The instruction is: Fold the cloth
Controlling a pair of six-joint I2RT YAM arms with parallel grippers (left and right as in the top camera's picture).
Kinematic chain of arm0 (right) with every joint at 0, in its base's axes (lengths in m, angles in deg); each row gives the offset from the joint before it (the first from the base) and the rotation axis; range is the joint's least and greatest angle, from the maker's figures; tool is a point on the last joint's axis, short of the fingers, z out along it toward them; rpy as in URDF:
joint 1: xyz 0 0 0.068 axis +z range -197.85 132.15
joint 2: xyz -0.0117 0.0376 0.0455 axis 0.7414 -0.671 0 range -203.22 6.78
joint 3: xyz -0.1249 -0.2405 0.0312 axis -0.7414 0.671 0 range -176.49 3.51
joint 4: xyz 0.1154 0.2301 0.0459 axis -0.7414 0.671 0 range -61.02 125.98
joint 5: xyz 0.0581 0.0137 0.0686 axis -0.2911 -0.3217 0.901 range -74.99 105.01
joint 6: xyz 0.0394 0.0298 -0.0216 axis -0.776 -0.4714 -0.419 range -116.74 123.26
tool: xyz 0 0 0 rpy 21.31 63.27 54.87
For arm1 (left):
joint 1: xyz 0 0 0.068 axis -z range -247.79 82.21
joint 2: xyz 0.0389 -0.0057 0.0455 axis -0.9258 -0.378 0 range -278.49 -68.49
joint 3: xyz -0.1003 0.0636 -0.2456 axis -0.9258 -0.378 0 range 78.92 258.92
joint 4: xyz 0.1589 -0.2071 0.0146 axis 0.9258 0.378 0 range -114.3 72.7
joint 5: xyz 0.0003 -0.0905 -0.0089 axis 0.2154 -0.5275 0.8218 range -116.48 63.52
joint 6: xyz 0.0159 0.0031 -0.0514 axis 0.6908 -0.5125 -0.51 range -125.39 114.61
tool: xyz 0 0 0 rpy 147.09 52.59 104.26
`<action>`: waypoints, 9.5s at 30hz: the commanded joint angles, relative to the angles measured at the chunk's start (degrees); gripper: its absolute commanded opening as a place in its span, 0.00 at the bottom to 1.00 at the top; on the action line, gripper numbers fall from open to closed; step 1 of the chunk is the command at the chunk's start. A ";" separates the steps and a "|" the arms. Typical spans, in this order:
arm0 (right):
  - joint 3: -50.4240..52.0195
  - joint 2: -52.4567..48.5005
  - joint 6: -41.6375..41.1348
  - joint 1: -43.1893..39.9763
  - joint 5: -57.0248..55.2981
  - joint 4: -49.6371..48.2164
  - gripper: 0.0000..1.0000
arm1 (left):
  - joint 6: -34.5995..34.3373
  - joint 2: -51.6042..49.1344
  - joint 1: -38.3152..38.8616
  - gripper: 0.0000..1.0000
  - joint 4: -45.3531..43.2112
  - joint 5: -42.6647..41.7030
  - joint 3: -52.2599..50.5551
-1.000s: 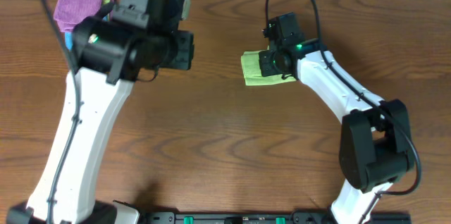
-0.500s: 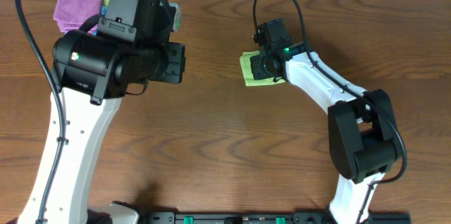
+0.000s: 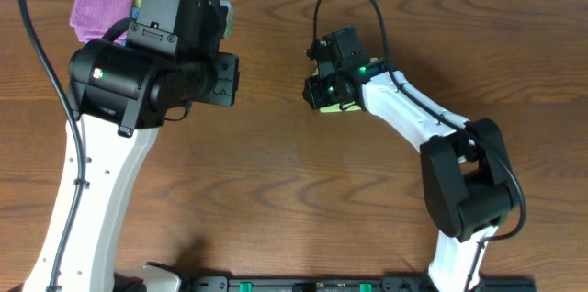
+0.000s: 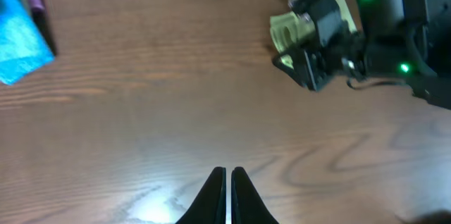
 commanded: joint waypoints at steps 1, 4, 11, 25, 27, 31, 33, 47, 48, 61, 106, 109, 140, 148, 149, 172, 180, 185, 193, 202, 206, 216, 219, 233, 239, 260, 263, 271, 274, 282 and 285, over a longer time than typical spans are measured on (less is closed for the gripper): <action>-2.82 4.46 0.39 0.20 0.83 2.12 0.40 | 1.07 0.44 -0.70 0.06 -2.14 4.74 -2.43; -6.54 8.98 2.23 0.20 -2.86 7.58 0.46 | 1.03 0.44 -2.47 0.06 -7.04 2.19 -7.63; -11.98 22.25 6.12 -3.10 -26.12 24.74 0.57 | 0.39 0.44 -8.09 0.20 -29.81 -21.92 -28.74; -0.50 63.32 4.00 -11.41 -32.39 44.11 0.74 | -13.75 -10.62 -1.51 0.52 -65.83 -22.03 -47.54; 5.68 70.79 3.50 -11.72 -32.22 43.41 0.82 | -15.69 -13.25 -0.50 0.52 -69.24 -22.14 -47.52; 16.92 82.05 -1.49 -12.55 -25.68 43.63 0.99 | -21.00 -19.15 0.96 0.65 -76.24 -23.80 -47.52; 20.11 83.27 -3.21 -12.55 -22.21 43.39 0.99 | -22.99 -21.62 1.11 0.66 -79.34 -26.67 -47.50; 22.18 70.14 -6.60 -12.57 -17.11 33.14 0.99 | -32.09 -31.82 2.43 0.74 -90.71 -31.58 -47.50; 22.23 68.59 -6.60 -12.57 -17.25 31.93 0.99 | -32.39 -32.02 2.49 0.75 -91.14 -31.76 -47.50; 22.53 25.09 -12.94 -24.02 -4.22 -3.08 0.02 | -36.81 -33.31 2.54 0.77 -94.38 -32.65 -47.50; 20.48 4.00 -23.52 -22.47 -3.26 -28.61 0.01 | -40.48 -36.26 2.60 0.88 -99.45 -31.52 -47.50; 20.48 3.98 -23.54 -21.94 -3.26 -28.63 0.02 | -41.64 -36.81 2.60 0.89 -101.24 -31.74 -47.50; 11.65 2.21 -17.86 -17.81 3.32 -22.47 0.02 | -42.42 -37.86 1.44 0.06 -106.77 -35.45 -47.12; 0.74 11.96 -9.27 -24.98 0.39 -4.87 0.01 | -49.40 -37.79 -4.31 0.06 -117.04 -37.59 -38.16; 0.02 13.35 -8.59 -25.53 -0.09 -3.37 0.01 | -50.01 -37.77 -5.20 0.06 -117.07 -37.57 -36.00; -0.90 26.40 -3.52 -26.32 -3.93 10.80 0.01 | -51.91 -34.73 -44.65 0.06 -102.71 -50.56 -15.63; -0.92 26.40 -3.54 -26.32 -3.93 12.41 0.02 | -42.88 -34.73 -47.52 0.06 -87.80 -48.22 -15.63; -0.90 26.43 -3.56 -26.29 -3.93 13.31 0.01 | -40.57 -34.73 -50.51 0.06 -87.21 -48.74 -15.63; -0.92 26.43 -5.57 -26.25 -3.67 13.27 0.02 | -32.04 -34.80 -51.39 0.06 -80.98 -45.48 -15.63; -0.92 26.43 -6.40 -25.07 -3.52 13.05 0.02 | -32.02 -34.80 -51.04 0.06 -82.90 -45.27 -15.63; -0.90 26.40 -6.62 -24.46 -3.52 12.63 0.01 | -36.74 -34.80 -50.97 0.06 -93.88 -48.24 -15.63; -0.92 26.40 -7.39 -23.96 -3.54 12.57 0.01 | -33.22 -37.13 -49.09 0.06 -95.06 -41.59 -15.63; -0.92 26.40 -7.48 -23.96 -3.54 12.59 0.02 | -32.83 -39.08 -48.89 0.06 -95.14 -41.44 -15.63; -0.92 26.43 -8.41 -23.96 -3.52 12.61 0.01 | -31.52 -41.92 -49.70 0.06 -86.14 -38.40 -15.63; -0.92 26.43 -8.52 -23.93 -3.50 12.66 0.02 | -31.54 -41.92 -51.25 0.55 -83.47 -37.35 -15.63; -0.92 26.40 -8.72 -23.56 -3.52 12.50 0.02 | -29.38 -41.55 -53.96 0.95 -73.75 -46.23 -15.63; -0.92 26.40 -8.72 -23.58 -3.52 12.50 0.01 | -25.24 -39.74 -54.34 0.95 -69.88 -45.70 -15.63; -0.92 26.40 -8.70 -23.30 -3.52 12.41 0.01 | -16.00 -30.45 -56.37 0.95 -52.94 -41.29 -15.63; -0.92 26.45 -8.37 -23.30 -3.48 12.76 0.07 | -10.32 -25.62 -56.28 0.95 -45.48 -39.34 -15.63; -1.49 32.26 -2.38 -23.32 -3.26 20.85 0.99 | 4.28 -3.50 -53.20 0.95 -26.56 -25.92 -15.63; -1.49 37.05 0.59 -23.32 -5.79 25.66 0.99 | 4.61 3.74 -51.95 0.96 -22.05 -25.16 -15.63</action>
